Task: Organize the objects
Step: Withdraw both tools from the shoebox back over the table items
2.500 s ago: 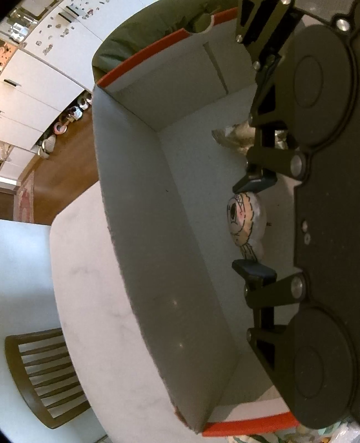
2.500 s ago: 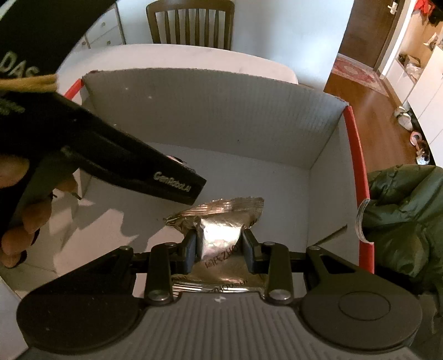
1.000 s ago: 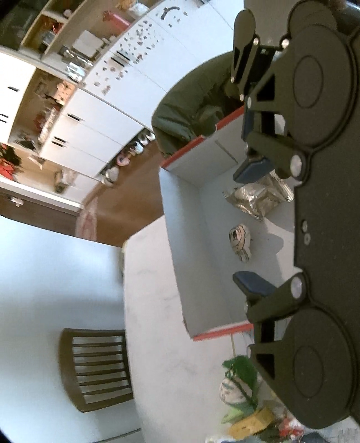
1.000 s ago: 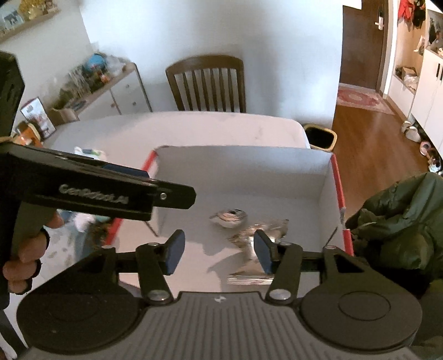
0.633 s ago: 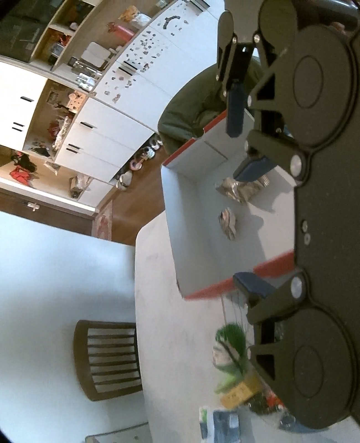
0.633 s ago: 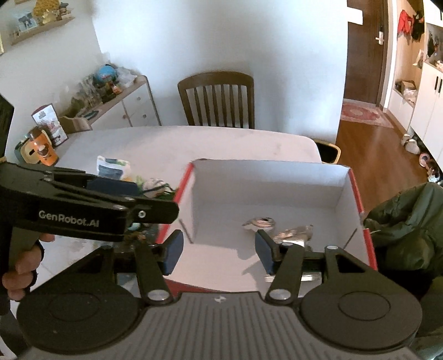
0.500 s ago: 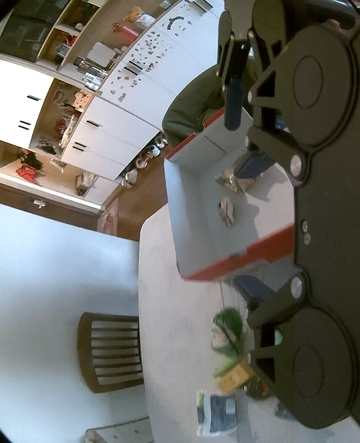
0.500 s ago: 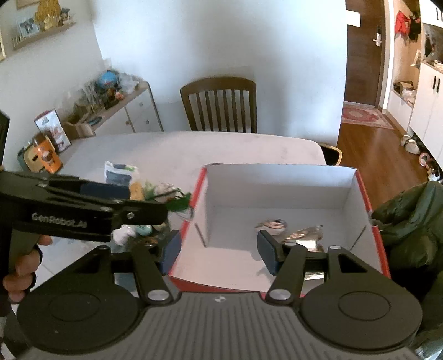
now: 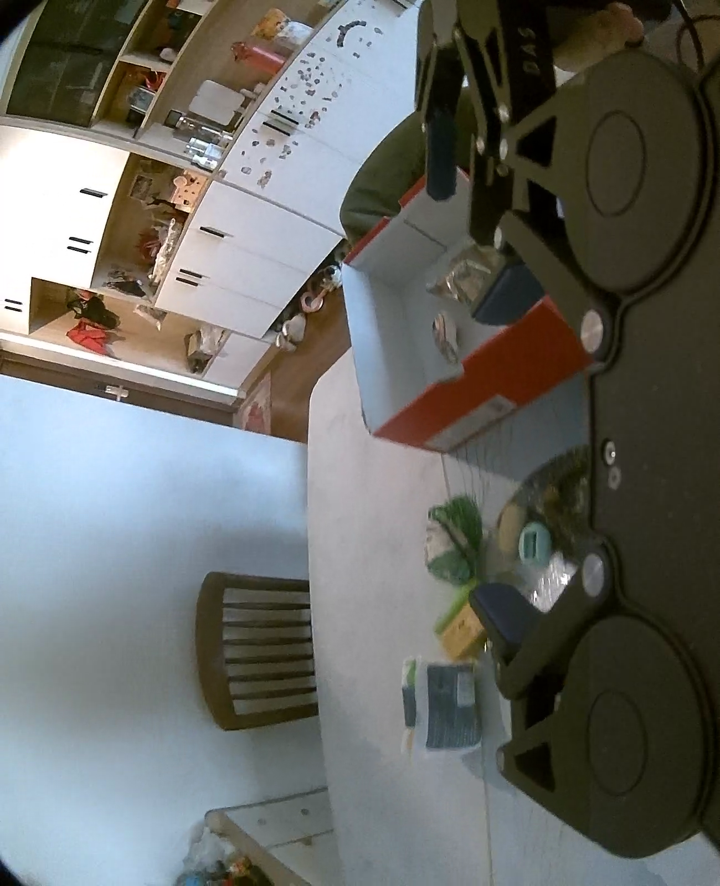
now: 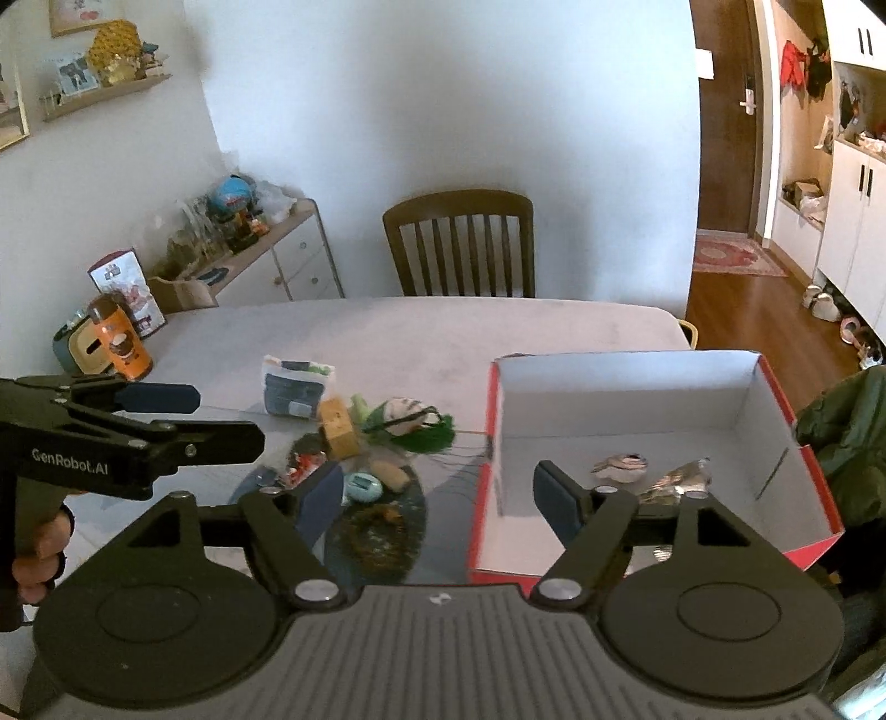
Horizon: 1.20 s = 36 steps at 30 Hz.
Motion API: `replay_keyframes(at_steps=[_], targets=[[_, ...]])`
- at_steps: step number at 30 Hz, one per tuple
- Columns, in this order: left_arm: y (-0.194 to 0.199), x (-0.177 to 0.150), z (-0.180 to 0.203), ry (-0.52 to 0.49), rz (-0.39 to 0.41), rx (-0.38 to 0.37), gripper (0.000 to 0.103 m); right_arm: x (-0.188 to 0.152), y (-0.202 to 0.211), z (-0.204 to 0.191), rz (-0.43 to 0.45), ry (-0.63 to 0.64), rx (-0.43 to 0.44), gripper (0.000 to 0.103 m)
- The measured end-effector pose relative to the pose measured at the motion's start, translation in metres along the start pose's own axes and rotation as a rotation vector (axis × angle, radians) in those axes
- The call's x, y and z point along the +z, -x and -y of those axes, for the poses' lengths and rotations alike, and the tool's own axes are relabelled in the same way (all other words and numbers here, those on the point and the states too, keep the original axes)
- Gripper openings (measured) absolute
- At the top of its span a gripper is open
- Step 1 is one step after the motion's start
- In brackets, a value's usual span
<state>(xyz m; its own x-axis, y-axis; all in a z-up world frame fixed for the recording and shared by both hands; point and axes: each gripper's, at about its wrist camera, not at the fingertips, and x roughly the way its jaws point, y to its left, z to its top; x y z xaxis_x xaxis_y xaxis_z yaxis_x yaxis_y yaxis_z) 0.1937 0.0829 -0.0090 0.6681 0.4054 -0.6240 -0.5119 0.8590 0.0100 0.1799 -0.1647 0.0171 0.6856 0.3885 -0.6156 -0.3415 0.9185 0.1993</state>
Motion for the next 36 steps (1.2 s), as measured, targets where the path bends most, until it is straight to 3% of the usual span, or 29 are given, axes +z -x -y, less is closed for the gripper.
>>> replay_keyframes(at_steps=[14,29,36], targets=[[0.0,-0.04,-0.066,0.044,-0.014,0.0,0.102,-0.021,-0.031,-0.048,-0.057,0.015,-0.005,0.079],[-0.06,-0.077,-0.1,-0.073,-0.037,0.045,0.102,-0.054,-0.103,-0.069,-0.188,0.081,-0.065,0.079],[-0.082,-0.084,-0.11,-0.063,-0.062,0.049,0.102,-0.068,-0.133,-0.072,-0.242,0.102,-0.078,0.079]])
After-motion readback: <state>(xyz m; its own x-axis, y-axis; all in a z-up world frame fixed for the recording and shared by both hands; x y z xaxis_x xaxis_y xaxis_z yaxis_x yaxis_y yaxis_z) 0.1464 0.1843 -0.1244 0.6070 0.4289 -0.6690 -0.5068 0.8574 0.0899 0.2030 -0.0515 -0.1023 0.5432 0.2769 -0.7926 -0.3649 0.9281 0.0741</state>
